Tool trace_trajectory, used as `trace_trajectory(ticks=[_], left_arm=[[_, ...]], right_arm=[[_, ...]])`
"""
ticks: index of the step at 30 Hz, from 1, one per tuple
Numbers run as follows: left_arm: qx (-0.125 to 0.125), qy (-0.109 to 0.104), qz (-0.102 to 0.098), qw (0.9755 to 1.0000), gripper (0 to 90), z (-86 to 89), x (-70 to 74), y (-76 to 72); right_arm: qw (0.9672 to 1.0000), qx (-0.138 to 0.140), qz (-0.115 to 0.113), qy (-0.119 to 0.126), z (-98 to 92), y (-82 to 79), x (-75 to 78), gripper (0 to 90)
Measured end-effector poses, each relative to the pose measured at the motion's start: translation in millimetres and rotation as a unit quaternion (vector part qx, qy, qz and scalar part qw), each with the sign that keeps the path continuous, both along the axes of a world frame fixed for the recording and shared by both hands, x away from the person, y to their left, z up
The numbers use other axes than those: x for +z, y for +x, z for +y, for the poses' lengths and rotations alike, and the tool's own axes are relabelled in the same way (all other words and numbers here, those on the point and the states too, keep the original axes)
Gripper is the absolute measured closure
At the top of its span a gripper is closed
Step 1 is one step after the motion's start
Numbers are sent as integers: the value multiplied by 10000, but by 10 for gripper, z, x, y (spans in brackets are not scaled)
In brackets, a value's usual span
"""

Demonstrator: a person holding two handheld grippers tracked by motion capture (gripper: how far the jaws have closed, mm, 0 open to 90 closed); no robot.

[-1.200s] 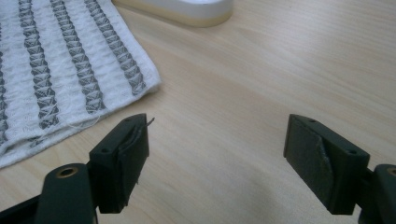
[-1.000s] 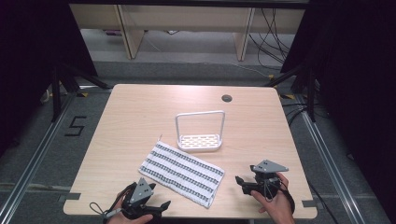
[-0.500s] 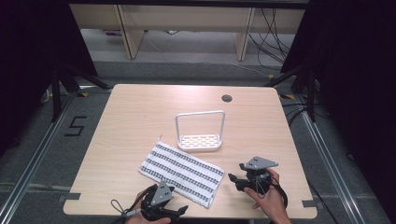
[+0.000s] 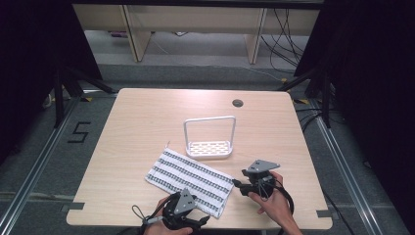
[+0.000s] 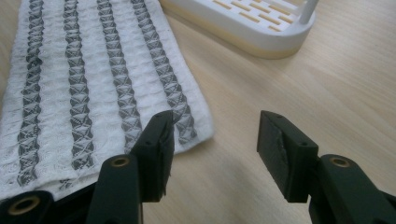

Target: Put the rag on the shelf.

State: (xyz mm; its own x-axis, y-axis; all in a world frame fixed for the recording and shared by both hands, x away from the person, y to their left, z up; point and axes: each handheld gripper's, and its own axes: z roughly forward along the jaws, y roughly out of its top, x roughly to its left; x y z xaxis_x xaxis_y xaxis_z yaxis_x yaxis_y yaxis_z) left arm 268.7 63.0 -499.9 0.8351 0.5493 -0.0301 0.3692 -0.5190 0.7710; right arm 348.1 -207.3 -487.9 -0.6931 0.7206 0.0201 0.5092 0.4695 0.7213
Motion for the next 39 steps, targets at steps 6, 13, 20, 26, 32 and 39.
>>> trace_trajectory(ticks=[6,13,20,26,32,39], left_arm=[[-122,73,-24,9999,254,-112,-8,27],[-347,47,20,9994,329,-251,-16,49],[-492,97,22,9987,395,-330,-28,57],[-622,321,-46,9975,425,-419,-75,67],[-612,401,-73,9973,498,-450,-90,80],[-779,601,-274,9948,636,-473,-110,71]], right_arm=[[9999,86,2,-78,74,61,-3,490],[9997,179,62,-131,147,124,-25,505],[9995,86,255,-184,162,162,-42,516],[9994,152,208,-236,189,192,-72,524],[9992,162,254,-274,195,204,-79,523],[9990,214,249,-300,217,211,-101,524]])
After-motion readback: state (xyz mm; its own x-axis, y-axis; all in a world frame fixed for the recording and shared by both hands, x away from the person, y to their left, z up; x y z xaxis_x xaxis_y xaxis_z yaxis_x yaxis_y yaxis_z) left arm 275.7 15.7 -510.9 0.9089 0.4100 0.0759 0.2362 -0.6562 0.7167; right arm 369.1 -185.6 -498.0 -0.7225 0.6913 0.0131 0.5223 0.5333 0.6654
